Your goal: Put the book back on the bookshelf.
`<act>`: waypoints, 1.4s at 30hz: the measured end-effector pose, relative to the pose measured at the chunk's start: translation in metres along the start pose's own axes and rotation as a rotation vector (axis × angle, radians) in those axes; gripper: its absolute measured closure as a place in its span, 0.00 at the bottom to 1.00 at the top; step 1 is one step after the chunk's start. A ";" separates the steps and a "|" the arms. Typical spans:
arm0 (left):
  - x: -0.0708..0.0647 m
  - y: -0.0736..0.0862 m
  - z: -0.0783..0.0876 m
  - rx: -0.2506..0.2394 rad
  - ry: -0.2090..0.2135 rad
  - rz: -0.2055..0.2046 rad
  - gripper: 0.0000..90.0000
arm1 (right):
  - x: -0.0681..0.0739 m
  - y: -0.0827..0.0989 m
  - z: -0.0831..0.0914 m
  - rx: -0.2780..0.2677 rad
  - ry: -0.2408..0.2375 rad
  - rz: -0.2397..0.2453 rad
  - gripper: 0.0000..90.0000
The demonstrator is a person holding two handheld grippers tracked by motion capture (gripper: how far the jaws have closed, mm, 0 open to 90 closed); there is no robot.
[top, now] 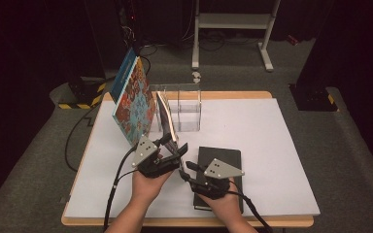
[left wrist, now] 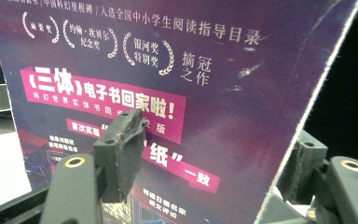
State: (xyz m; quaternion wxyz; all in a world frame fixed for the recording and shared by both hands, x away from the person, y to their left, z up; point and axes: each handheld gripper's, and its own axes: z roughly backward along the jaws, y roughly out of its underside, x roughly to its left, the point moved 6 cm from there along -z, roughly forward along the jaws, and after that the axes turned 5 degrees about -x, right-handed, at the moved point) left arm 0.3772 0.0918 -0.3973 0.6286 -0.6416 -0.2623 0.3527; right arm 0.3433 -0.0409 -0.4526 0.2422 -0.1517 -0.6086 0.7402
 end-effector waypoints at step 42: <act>0.015 -0.010 0.026 0.030 -0.059 -0.155 0.88 | -0.090 0.051 0.106 -0.022 0.299 -0.133 0.63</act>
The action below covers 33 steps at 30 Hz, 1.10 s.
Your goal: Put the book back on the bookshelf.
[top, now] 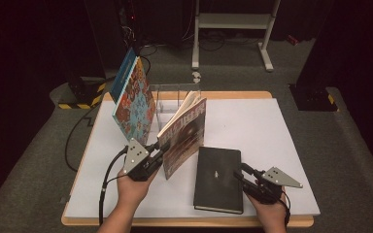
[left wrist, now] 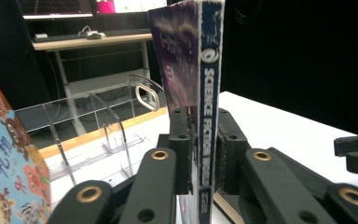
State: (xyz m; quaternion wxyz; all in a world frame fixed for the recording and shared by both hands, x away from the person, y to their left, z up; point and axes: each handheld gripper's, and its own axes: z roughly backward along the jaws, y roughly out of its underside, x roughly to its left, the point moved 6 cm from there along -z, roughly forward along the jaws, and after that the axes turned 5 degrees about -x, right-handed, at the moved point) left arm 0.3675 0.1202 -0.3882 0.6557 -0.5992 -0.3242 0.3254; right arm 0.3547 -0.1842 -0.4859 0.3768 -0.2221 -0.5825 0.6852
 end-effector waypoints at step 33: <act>0.022 -0.024 -0.027 -0.017 -0.089 0.042 0.93 | 0.000 -0.002 0.003 -0.013 -0.018 -0.014 0.64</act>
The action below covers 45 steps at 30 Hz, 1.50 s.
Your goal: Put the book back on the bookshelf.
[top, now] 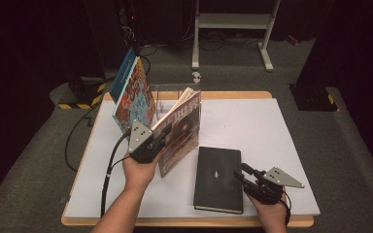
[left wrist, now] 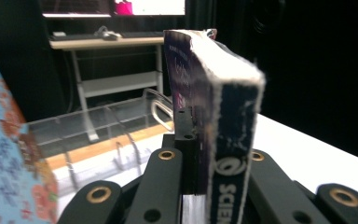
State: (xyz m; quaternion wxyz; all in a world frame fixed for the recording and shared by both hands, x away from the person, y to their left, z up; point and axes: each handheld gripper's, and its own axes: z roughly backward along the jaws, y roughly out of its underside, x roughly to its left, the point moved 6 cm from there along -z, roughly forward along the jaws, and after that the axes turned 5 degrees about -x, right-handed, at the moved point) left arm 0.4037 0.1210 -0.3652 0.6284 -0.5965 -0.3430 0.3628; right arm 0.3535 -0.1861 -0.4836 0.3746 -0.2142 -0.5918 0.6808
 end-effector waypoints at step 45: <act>0.079 -0.008 -0.107 -0.028 -0.365 -0.054 0.93 | -0.003 -0.002 0.003 -0.015 -0.020 -0.023 0.64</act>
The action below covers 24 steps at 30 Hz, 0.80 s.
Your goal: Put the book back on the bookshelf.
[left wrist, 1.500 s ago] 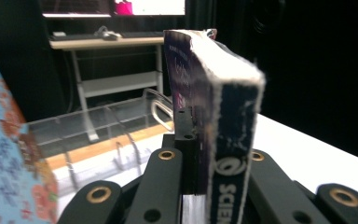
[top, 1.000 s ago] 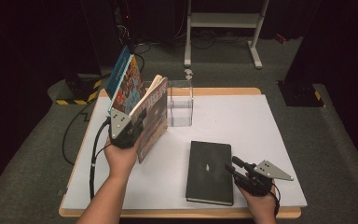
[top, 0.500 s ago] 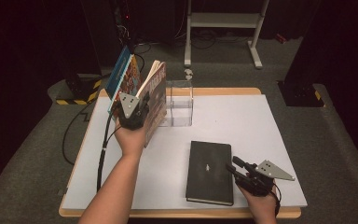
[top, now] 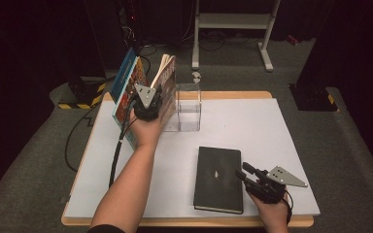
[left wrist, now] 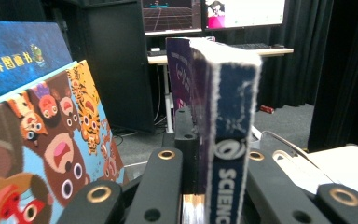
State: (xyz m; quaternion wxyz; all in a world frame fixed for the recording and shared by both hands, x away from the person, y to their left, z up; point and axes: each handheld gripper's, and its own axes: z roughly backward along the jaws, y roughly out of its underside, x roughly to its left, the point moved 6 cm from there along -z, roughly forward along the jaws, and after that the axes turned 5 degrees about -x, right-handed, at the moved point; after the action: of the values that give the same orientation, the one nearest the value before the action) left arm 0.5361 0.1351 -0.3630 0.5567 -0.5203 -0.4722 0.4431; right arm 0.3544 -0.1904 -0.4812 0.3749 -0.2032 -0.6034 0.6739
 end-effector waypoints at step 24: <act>0.011 0.017 -0.009 0.036 -0.095 -0.041 0.84 | 0.005 0.003 -0.004 0.016 -0.017 0.010 0.64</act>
State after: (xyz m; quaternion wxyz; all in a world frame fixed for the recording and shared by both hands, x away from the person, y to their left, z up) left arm 0.5464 0.1453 -0.3797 0.5519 -0.4788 -0.5005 0.4643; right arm 0.3531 -0.1837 -0.4844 0.3680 -0.1974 -0.6002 0.6821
